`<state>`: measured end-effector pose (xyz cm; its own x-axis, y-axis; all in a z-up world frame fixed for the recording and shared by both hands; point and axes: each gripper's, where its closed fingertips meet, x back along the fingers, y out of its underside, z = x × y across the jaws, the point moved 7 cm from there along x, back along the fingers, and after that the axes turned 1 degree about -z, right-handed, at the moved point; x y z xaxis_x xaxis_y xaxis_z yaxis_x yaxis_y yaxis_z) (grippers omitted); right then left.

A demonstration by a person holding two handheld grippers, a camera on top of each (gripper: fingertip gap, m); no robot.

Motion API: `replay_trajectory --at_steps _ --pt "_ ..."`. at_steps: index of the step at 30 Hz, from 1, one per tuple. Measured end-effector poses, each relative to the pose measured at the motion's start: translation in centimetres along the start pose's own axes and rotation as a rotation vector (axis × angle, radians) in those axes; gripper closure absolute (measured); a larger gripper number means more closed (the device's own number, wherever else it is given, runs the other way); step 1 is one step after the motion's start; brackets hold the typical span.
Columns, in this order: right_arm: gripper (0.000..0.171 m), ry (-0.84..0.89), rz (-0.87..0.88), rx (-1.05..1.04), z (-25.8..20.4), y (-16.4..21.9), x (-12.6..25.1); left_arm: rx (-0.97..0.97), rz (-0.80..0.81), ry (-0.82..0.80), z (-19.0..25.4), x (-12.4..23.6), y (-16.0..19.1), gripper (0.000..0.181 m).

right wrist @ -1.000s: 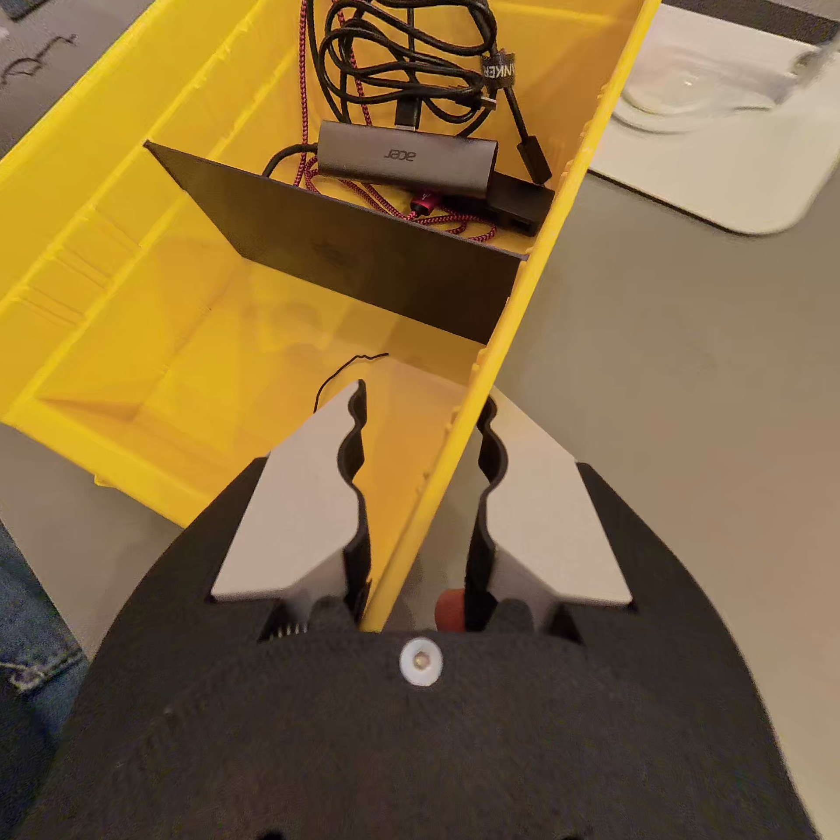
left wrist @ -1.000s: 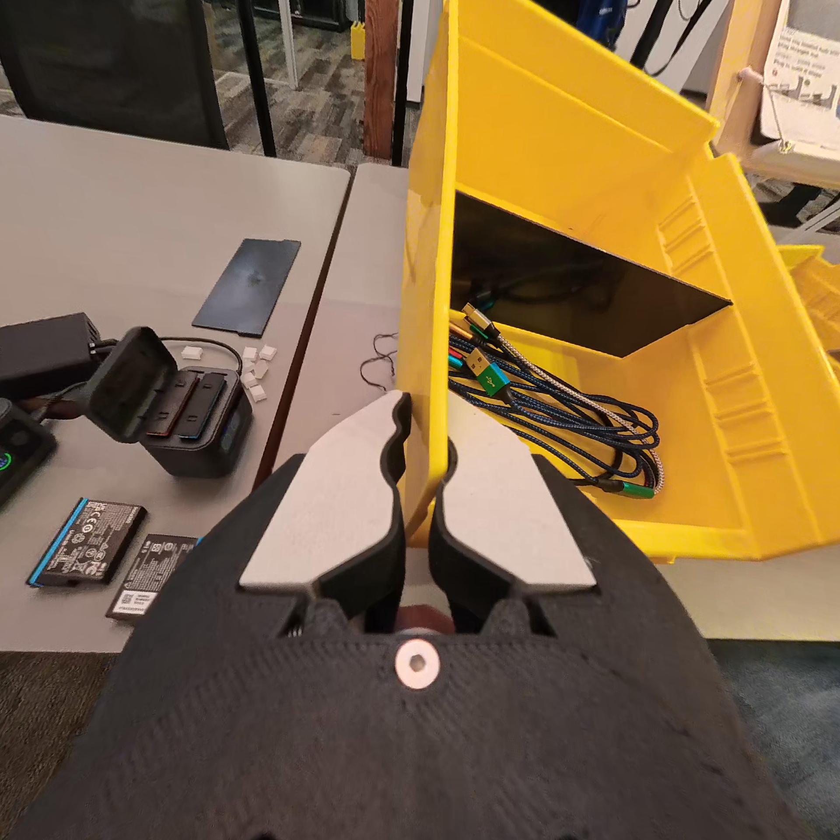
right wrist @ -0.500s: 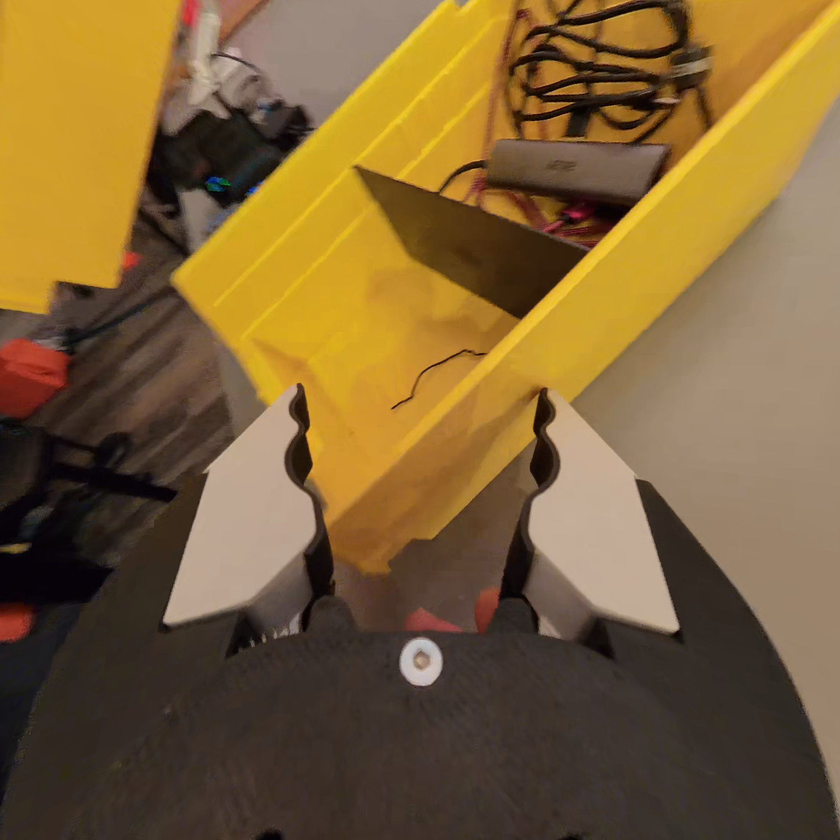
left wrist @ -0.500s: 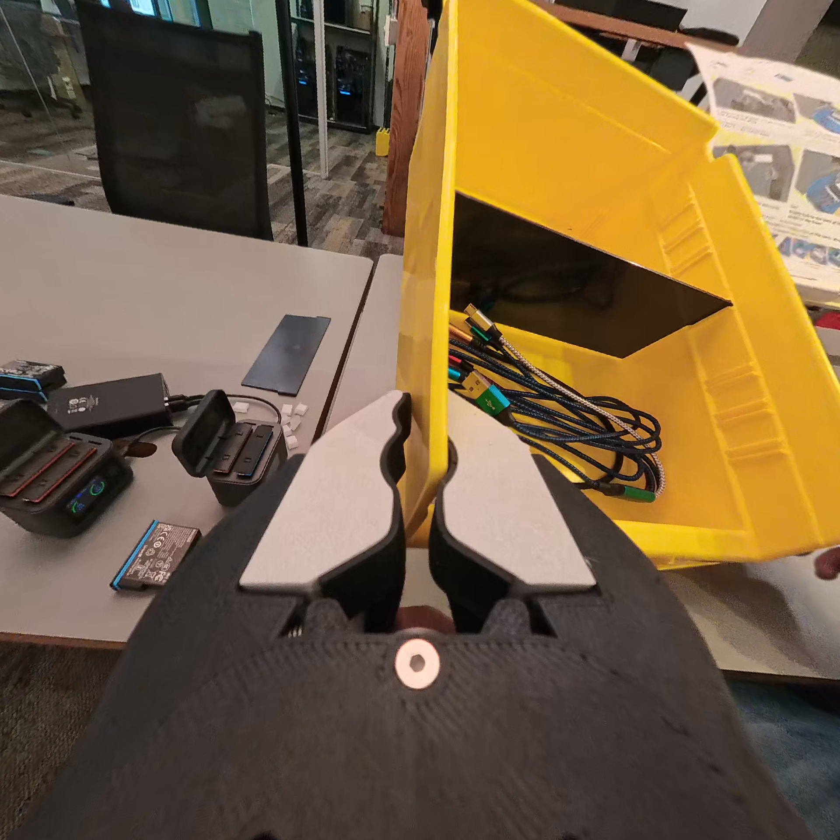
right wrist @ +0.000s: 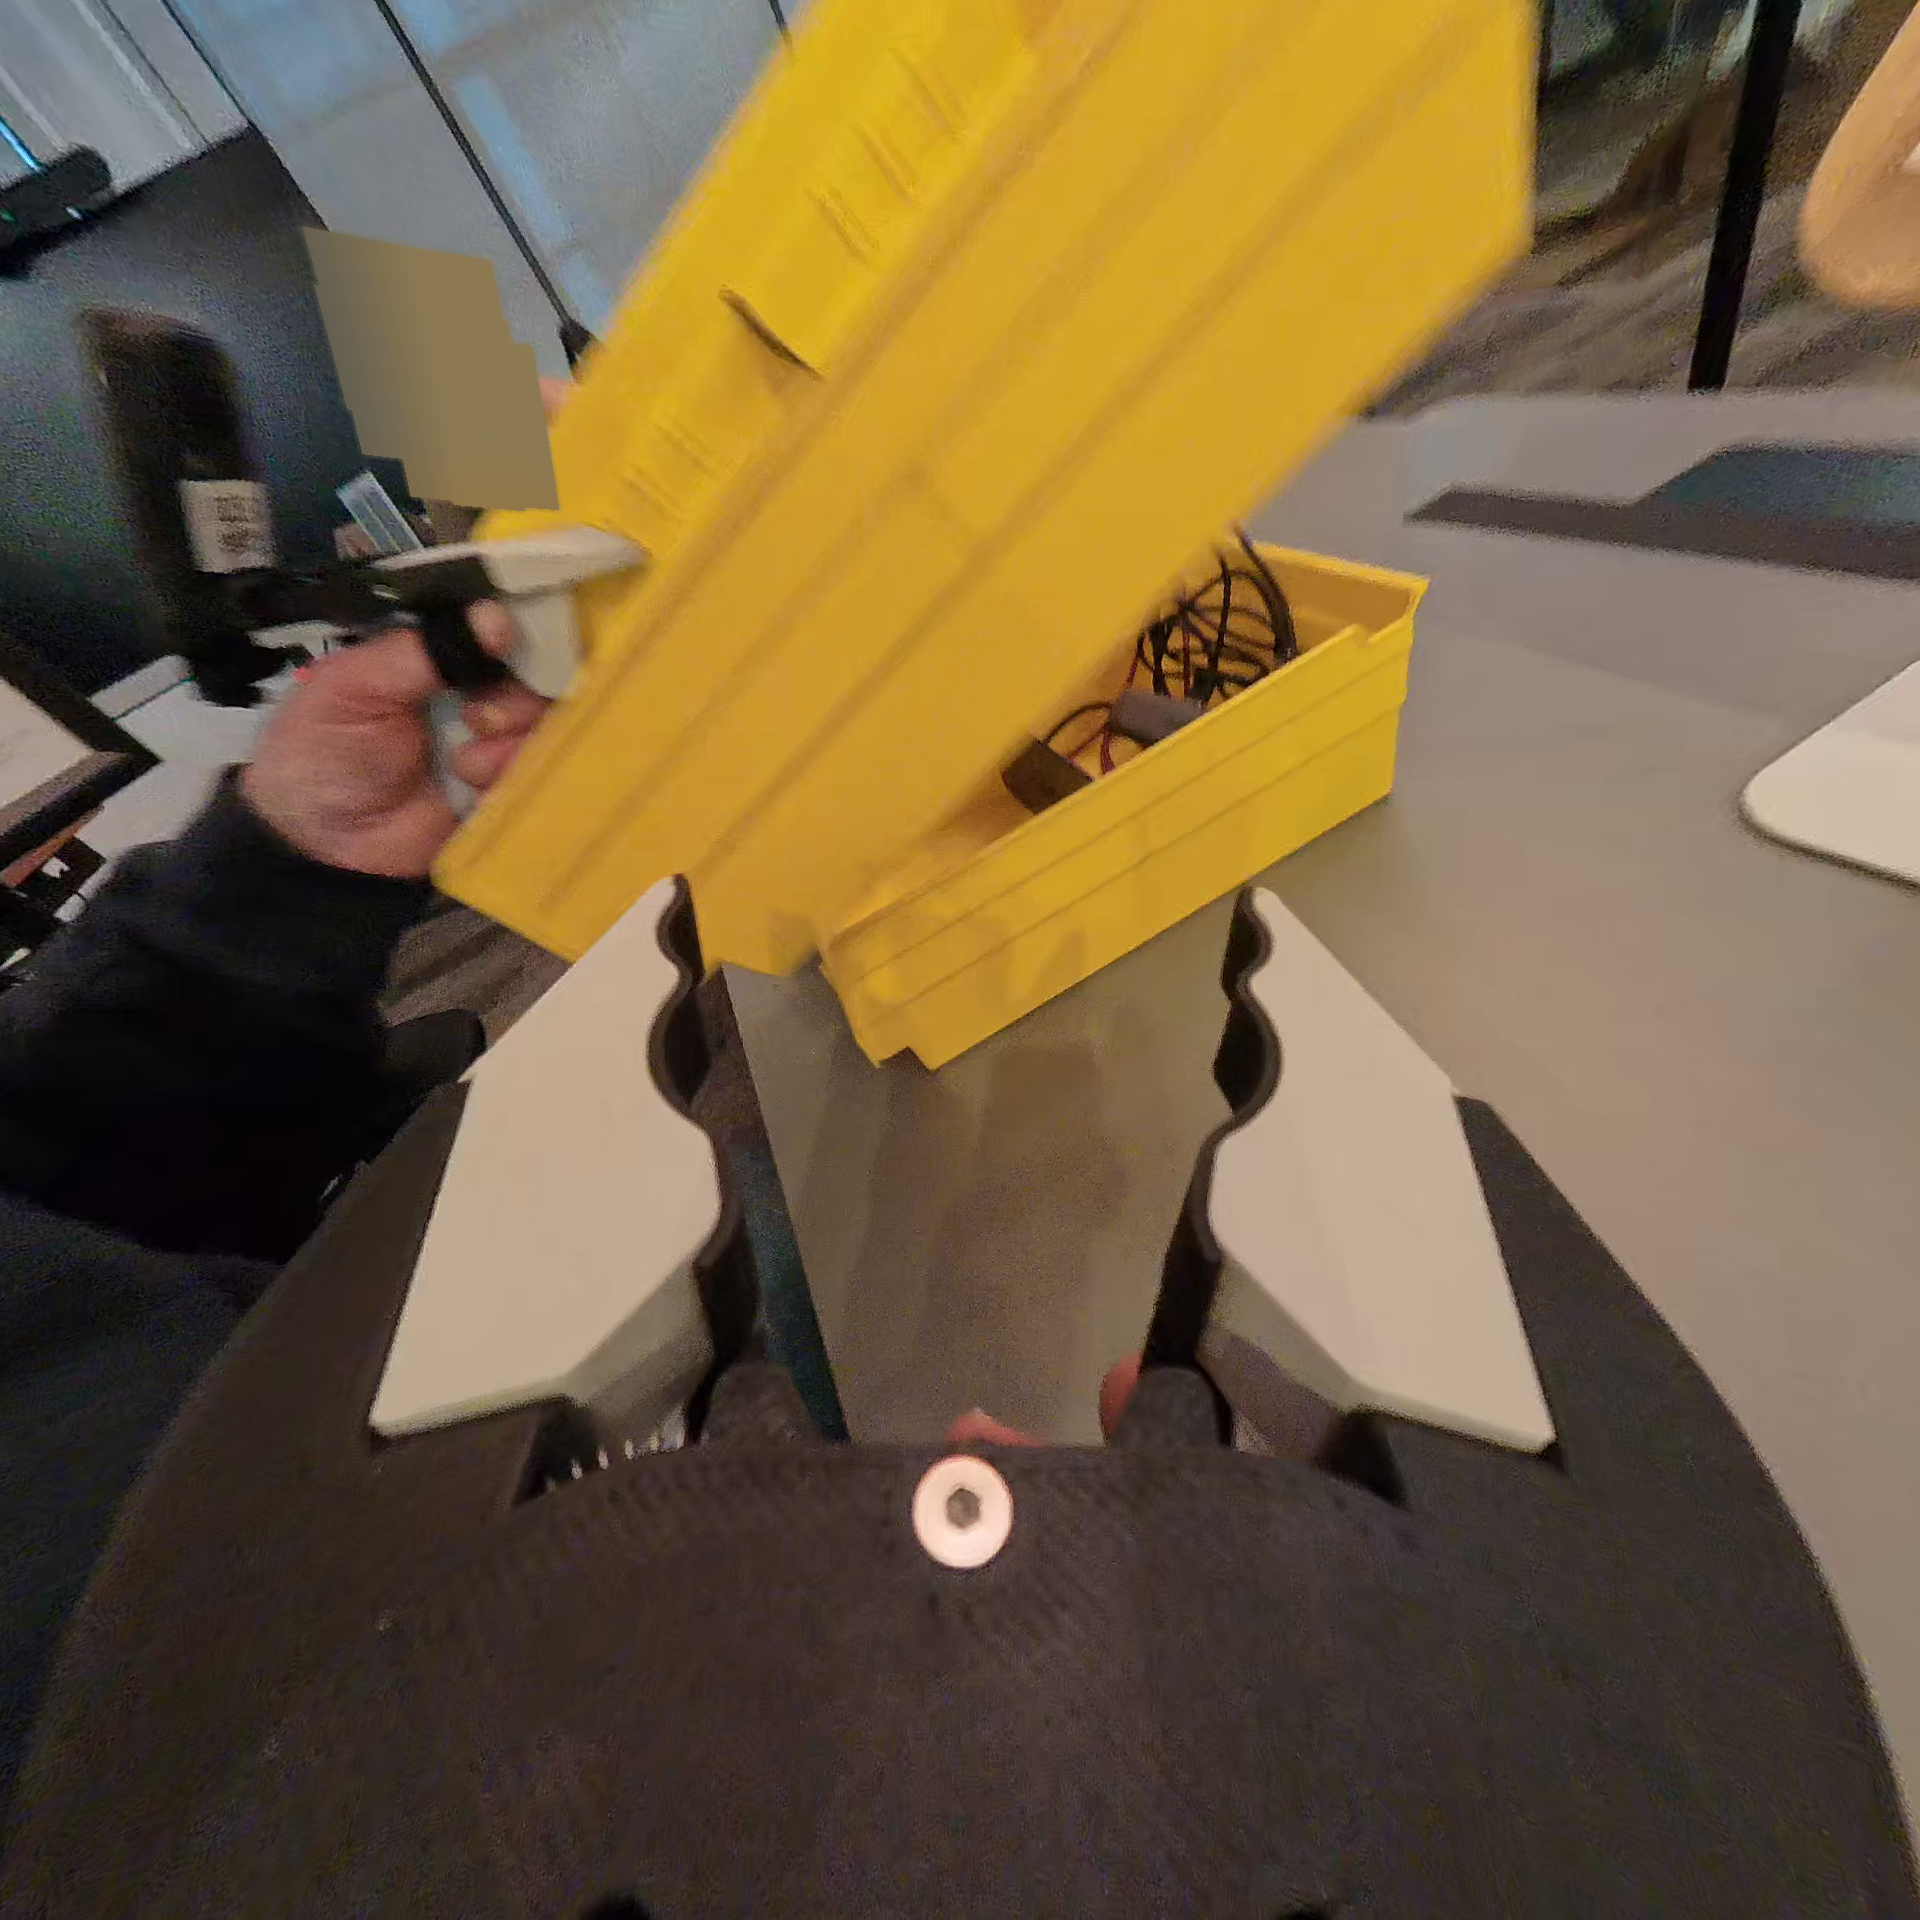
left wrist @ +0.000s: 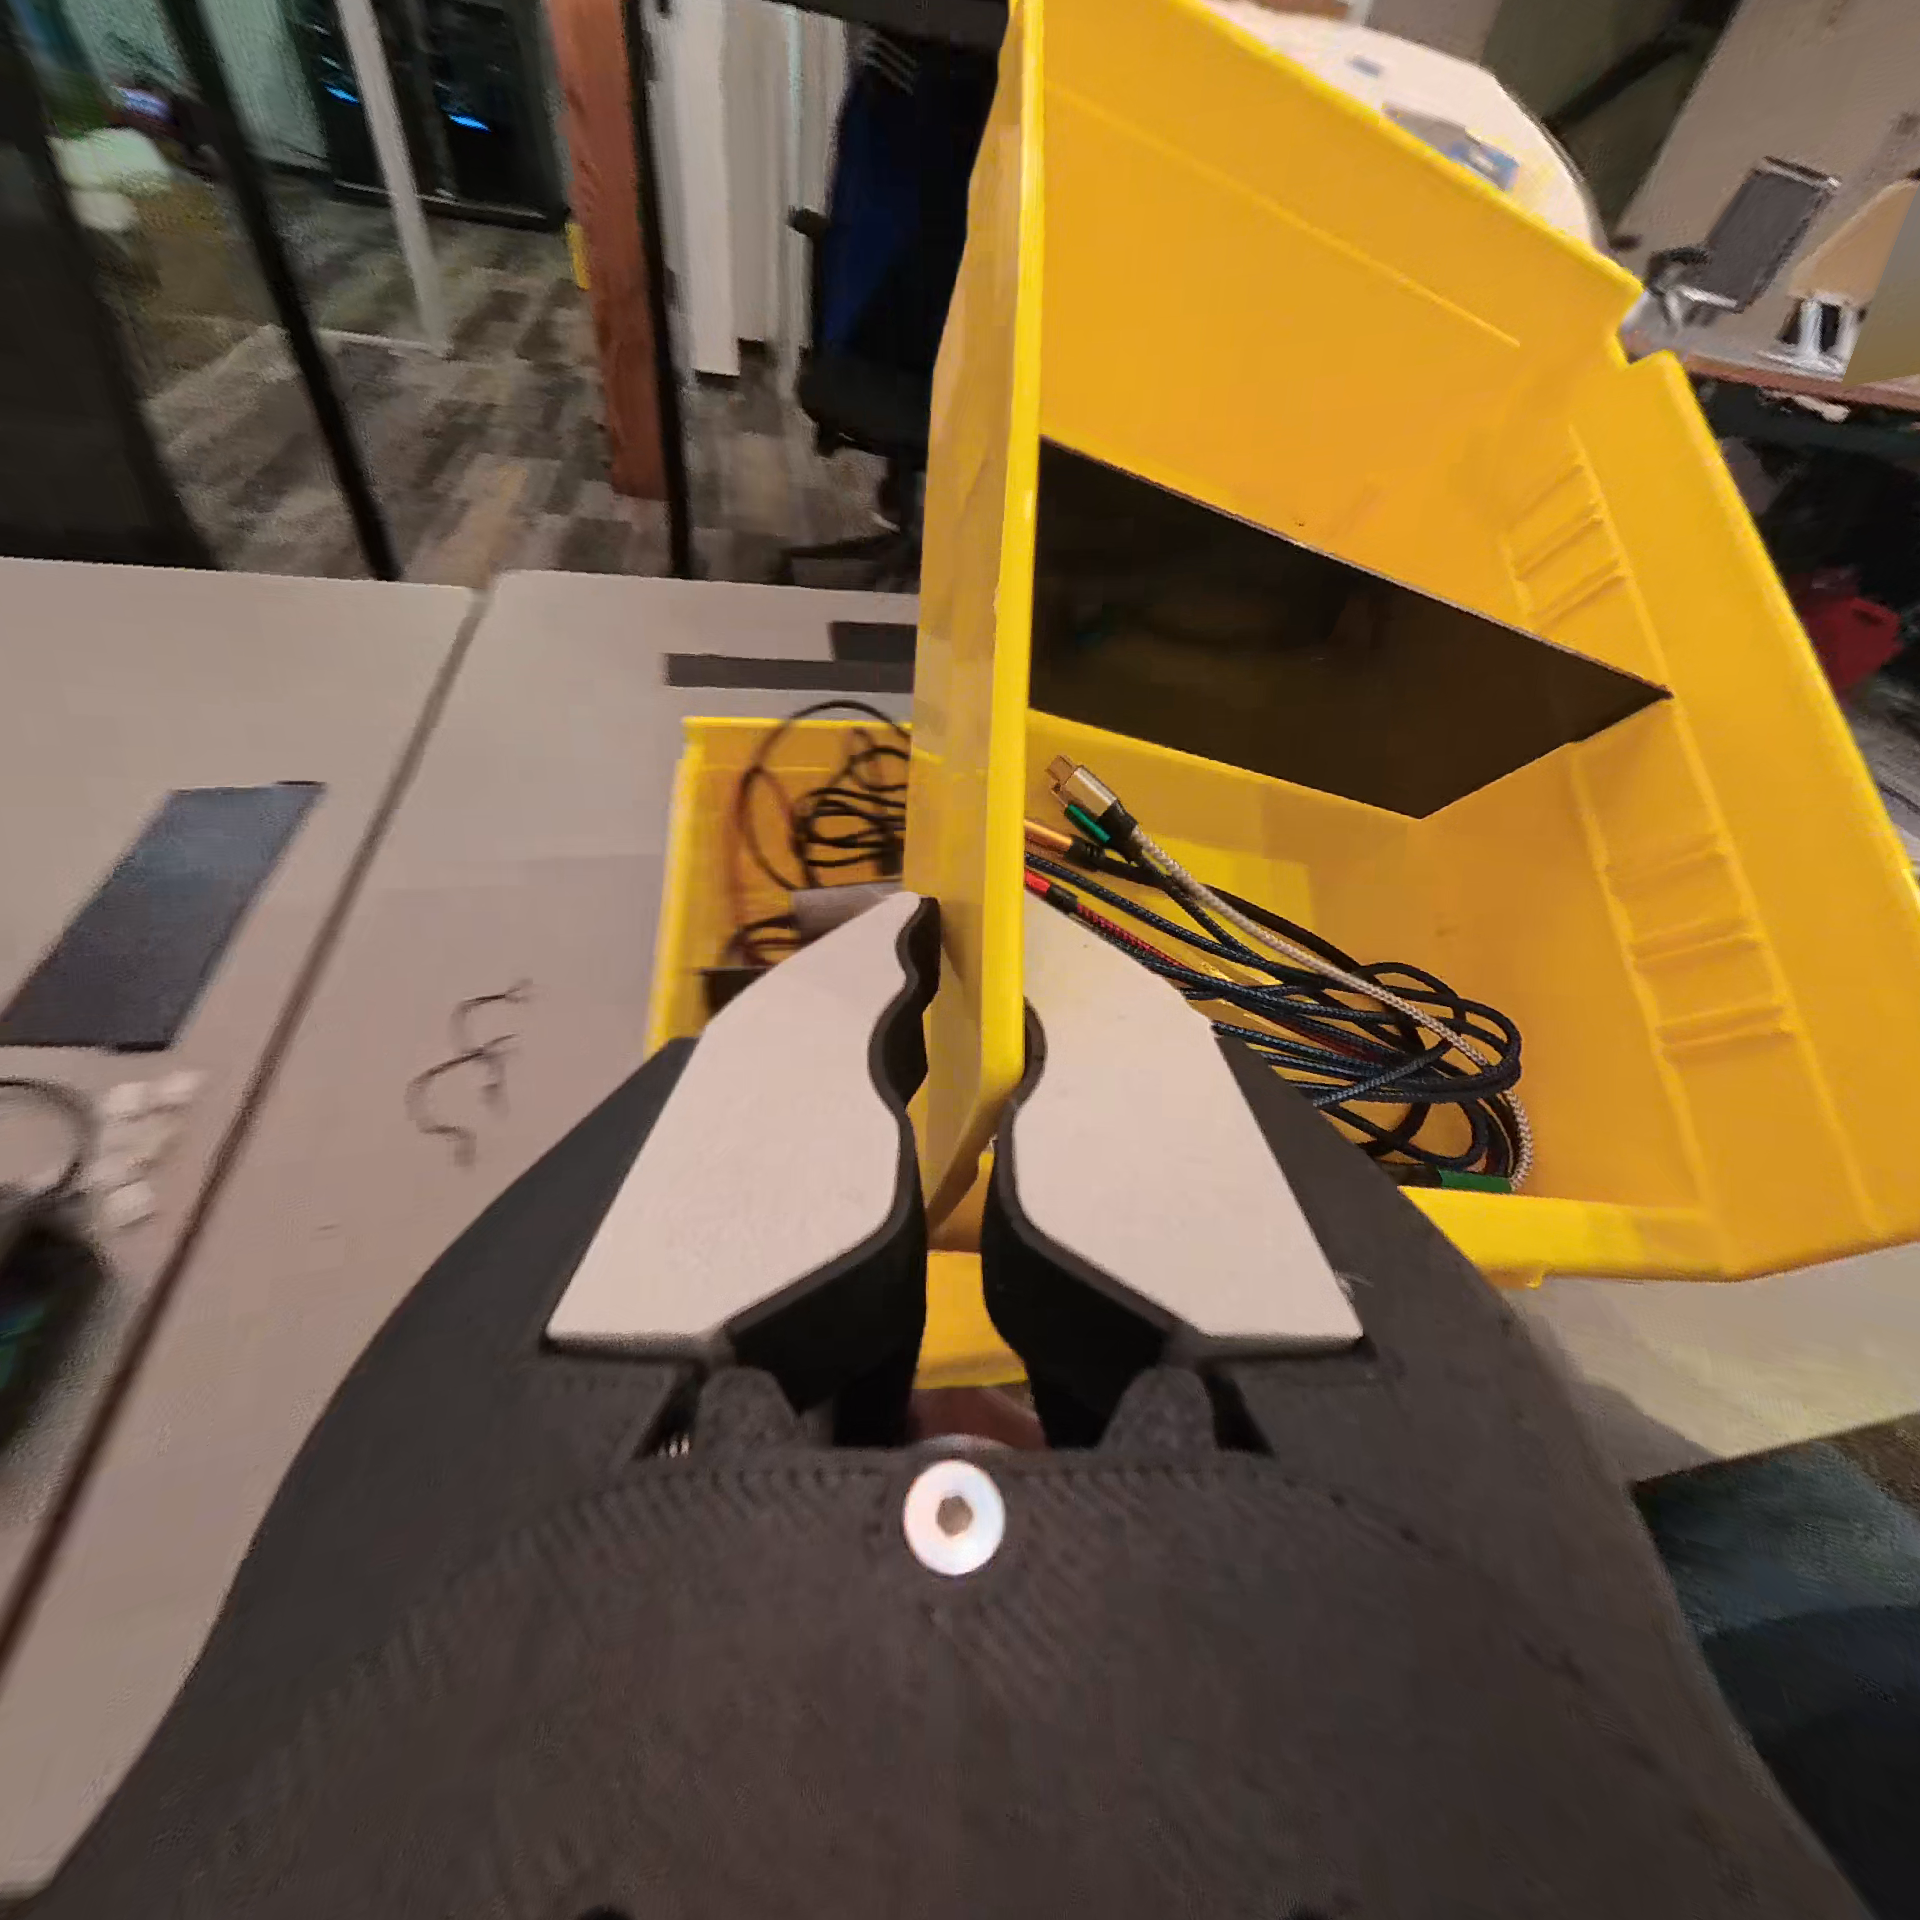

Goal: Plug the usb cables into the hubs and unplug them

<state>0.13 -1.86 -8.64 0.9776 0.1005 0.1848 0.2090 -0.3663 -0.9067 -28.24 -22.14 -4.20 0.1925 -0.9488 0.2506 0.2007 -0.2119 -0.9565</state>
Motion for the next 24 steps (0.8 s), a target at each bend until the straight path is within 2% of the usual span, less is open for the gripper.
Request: replay_trajectory --at_steps 2,4,7,9,13,15,17,20,24 --pt "0.092 0.013 0.118 0.081 -1.3 -0.7 3.8 0.008 -0.037 0.071 3.0 -2.8 0.6 0.175" --pt "0.089 0.104 0.183 0.167 -2.2 -0.4 7.0 0.008 -0.070 0.144 6.2 -5.5 1.1 0.175" --pt "0.077 0.184 0.227 0.147 -2.7 0.5 11.0 -0.005 -0.118 0.245 11.3 -9.3 1.9 0.175" --pt "0.070 0.253 0.181 0.106 -2.3 1.5 12.8 -0.017 -0.152 0.303 14.6 -11.5 2.7 0.175" --pt "0.069 0.419 0.110 0.081 -1.2 4.0 15.7 -0.051 -0.206 0.382 20.5 -15.4 4.7 0.175" --pt "0.081 0.499 0.074 0.076 -0.2 5.1 16.9 -0.059 -0.240 0.422 23.2 -17.2 6.4 0.175" --pt "0.076 0.589 0.047 0.047 1.3 6.2 18.2 -0.036 -0.286 0.448 25.6 -18.7 8.3 0.174" --pt "0.094 0.680 -0.009 0.033 3.4 7.5 20.5 0.012 -0.347 0.475 27.9 -20.4 10.7 0.174" --pt "0.097 0.740 -0.084 -0.006 5.9 9.3 22.8 0.018 -0.418 0.506 30.7 -21.3 13.4 0.170"
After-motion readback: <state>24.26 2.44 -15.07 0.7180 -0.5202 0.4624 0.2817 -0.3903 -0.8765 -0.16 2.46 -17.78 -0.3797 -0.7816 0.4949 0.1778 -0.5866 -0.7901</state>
